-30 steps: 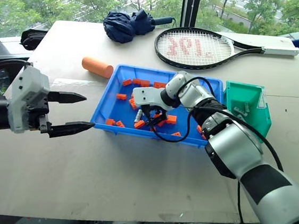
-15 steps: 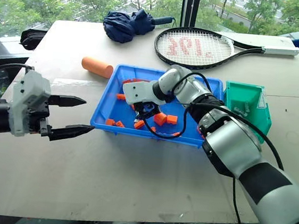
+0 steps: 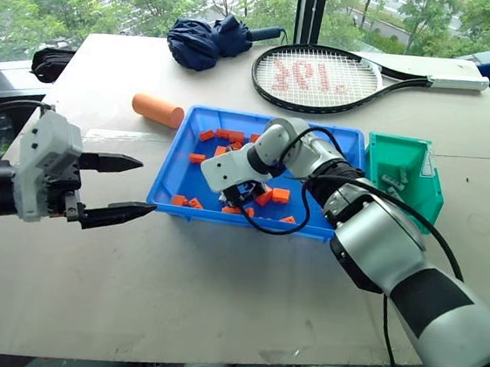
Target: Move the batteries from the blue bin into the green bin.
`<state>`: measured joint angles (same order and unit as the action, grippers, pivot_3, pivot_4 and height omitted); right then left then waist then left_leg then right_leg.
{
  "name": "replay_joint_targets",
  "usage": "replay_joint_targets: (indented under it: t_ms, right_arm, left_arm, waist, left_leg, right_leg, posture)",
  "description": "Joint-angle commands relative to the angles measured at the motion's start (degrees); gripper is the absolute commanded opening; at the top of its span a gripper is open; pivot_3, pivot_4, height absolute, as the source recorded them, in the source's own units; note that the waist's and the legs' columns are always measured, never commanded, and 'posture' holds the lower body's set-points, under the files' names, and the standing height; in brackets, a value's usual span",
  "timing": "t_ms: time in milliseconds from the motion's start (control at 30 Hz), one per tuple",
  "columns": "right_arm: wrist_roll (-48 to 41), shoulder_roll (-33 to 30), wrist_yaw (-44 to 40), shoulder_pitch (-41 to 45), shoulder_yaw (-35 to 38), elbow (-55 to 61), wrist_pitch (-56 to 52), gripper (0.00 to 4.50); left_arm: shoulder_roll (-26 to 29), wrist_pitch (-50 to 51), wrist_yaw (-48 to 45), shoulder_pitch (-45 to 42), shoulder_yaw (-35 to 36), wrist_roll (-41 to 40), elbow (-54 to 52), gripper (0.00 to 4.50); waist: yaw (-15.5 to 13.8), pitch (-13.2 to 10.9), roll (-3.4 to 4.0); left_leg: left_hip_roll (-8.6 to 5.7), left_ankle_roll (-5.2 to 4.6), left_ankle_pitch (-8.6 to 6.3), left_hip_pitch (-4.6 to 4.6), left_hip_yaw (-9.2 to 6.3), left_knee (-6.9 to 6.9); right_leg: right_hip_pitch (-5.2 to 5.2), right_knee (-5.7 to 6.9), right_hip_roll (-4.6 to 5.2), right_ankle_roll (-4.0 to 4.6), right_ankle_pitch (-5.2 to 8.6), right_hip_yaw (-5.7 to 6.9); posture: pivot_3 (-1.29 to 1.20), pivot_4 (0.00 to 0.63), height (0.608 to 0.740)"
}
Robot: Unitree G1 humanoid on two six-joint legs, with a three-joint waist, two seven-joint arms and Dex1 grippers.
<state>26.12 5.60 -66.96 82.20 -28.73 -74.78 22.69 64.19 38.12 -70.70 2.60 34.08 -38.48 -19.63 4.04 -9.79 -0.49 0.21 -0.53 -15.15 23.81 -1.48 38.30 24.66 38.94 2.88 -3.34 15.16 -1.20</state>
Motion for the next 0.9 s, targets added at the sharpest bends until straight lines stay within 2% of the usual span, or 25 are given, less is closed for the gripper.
replay_joint_targets:
  t_ms: [33, 133, 167, 233, 367, 800, 900]
  right_arm:
    - [-0.11, 0.45, -0.76, 0.46, 0.29, 0.74, -0.5, 3.69]
    - [-0.06, 0.76, -0.42, 0.33, 0.34, 0.5, -1.6, 3.69]
    - [-0.03, 0.8, -0.48, 0.25, 0.32, 0.39, -2.29, 3.15]
    - [-0.04, 0.83, -0.75, 0.08, 0.34, 0.3, -3.16, 2.38]
    - [-0.2, 0.85, -1.18, -0.26, 0.54, 0.29, -4.17, 0.34]
    - [-0.82, 1.96, -1.42, -0.53, 1.52, 0.06, -10.21, 0.34]
    - [-3.24, 2.2, -2.17, 0.11, 4.05, 0.74, -11.45, 0.34]
  left_arm:
    - [0.41, -0.37, 0.27, -0.17, 2.64, -0.33, -1.05, 4.5]
    - [0.41, -0.49, 0.25, -0.14, 2.64, -0.17, -0.99, 4.5]
    - [0.43, -0.59, 0.22, -0.15, 2.6, -0.09, -0.92, 4.5]
    - [0.44, -0.71, 0.16, -0.2, 2.57, -0.04, -0.86, 4.5]
    - [0.45, -1.0, 0.06, -0.41, 2.26, 0.05, -0.66, 4.5]
    - [-0.5, -0.95, 0.44, 1.24, 3.53, 0.02, -1.79, 4.5]
    - [-0.58, -0.93, 0.53, 1.46, 3.75, -0.14, -1.95, 4.5]
  waist:
    - [0.01, 0.01, -0.01]
    - [0.0, 0.0, -0.01]
    - [0.0, 0.0, -0.01]
    - [0.0, 0.0, -0.01]
    - [-0.01, 0.0, -0.01]
    - [0.0, 0.01, -0.01]
    - [-0.01, 0.01, -0.01]
  left_leg:
    - [0.0, 0.0, 0.0, -0.01, 0.0, 0.0]
    - [0.0, 0.01, 0.0, -0.02, -0.01, 0.0]
    - [0.0, 0.01, 0.01, -0.01, 0.0, 0.0]
    - [0.0, 0.01, 0.01, -0.02, 0.0, 0.0]
    - [0.0, 0.02, 0.01, -0.01, 0.0, 0.0]
    - [0.01, 0.02, 0.01, -0.03, 0.0, 0.0]
    - [0.02, 0.02, 0.01, -0.04, -0.01, 0.0]
  right_leg:
    - [0.0, 0.0, 0.0, 0.0, 0.0, 0.0]
    - [-0.01, 0.01, -0.01, 0.0, 0.0, 0.0]
    - [0.0, 0.01, -0.01, 0.0, 0.0, 0.0]
    - [0.0, 0.01, -0.01, 0.0, 0.0, 0.0]
    - [0.0, 0.01, -0.01, 0.0, 0.0, 0.0]
    - [-0.01, 0.03, -0.01, 0.0, 0.0, -0.01]
    - [-0.01, 0.03, -0.01, 0.0, 0.0, -0.01]
  posture:
    - [0.0, 0.15, 0.74]
    - [0.0, 0.15, 0.74]
    - [0.0, 0.15, 0.74]
    - [0.0, 0.15, 0.74]
    - [0.0, 0.15, 0.74]
    - [0.0, 0.15, 0.74]
    - [0.0, 0.15, 0.74]
